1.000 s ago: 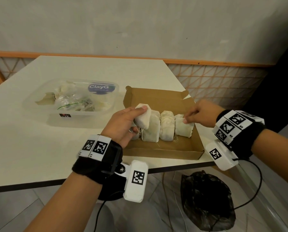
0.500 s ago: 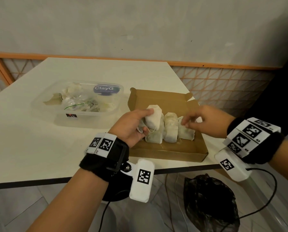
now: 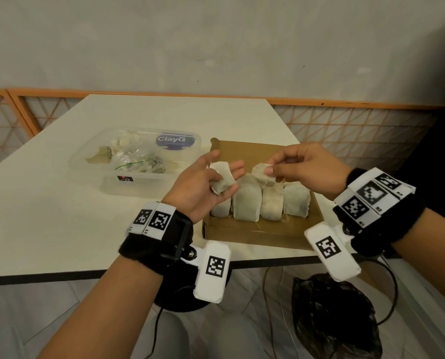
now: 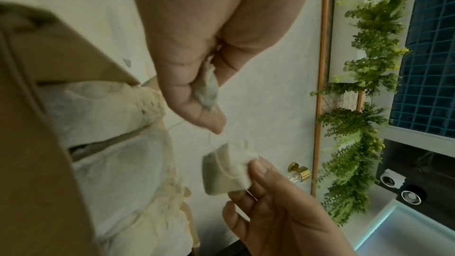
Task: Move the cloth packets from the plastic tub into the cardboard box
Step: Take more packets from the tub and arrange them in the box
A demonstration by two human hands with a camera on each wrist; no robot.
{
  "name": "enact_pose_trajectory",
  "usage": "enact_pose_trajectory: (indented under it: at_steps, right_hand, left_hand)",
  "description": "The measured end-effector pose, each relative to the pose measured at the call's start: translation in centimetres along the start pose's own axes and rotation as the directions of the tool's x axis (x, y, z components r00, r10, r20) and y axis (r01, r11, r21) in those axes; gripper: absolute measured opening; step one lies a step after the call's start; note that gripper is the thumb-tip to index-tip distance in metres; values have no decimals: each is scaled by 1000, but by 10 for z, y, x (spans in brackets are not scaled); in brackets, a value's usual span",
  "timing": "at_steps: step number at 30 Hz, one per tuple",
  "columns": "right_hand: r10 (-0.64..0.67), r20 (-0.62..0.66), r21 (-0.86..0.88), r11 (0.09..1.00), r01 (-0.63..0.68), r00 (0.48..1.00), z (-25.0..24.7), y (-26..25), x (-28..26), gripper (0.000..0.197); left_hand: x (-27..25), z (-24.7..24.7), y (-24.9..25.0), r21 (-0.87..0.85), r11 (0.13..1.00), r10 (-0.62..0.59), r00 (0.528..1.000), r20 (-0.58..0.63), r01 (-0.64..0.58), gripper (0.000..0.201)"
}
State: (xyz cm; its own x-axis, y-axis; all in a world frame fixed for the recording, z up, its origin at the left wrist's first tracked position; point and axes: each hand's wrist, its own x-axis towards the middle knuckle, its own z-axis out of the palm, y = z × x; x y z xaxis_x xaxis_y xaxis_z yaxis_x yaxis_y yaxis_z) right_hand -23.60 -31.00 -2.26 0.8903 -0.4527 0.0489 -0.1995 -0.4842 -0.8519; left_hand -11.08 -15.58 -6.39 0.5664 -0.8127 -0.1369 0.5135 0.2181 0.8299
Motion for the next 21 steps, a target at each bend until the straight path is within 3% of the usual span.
enact_pose_trajectory:
  at_steps: [5, 10, 13, 15, 21]
  right_hand:
    - [-50, 45, -43, 998, 52, 998, 0, -11, -8, 5]
    - [-24, 20, -201, 979, 28, 999, 8, -9, -1, 9]
    - [66, 64, -369, 929, -38, 996, 10, 5, 5, 5]
    - [130, 98, -447, 891, -73, 987, 8, 12, 6, 13]
    - [269, 205, -422, 892, -163, 941, -5, 16, -1, 10]
  left_hand:
    - [-2, 0, 1, 139, 990, 10, 992, 128, -28, 52]
    - [-4, 9, -3, 326, 944, 42, 998, 47, -55, 47]
    - [-3, 3, -8, 326, 942, 96, 995, -38, -79, 46]
    - [-3, -3, -13, 302, 950, 106, 992, -68, -81, 45]
    - [-2, -12, -15, 236, 968, 109, 992, -69, -90, 43]
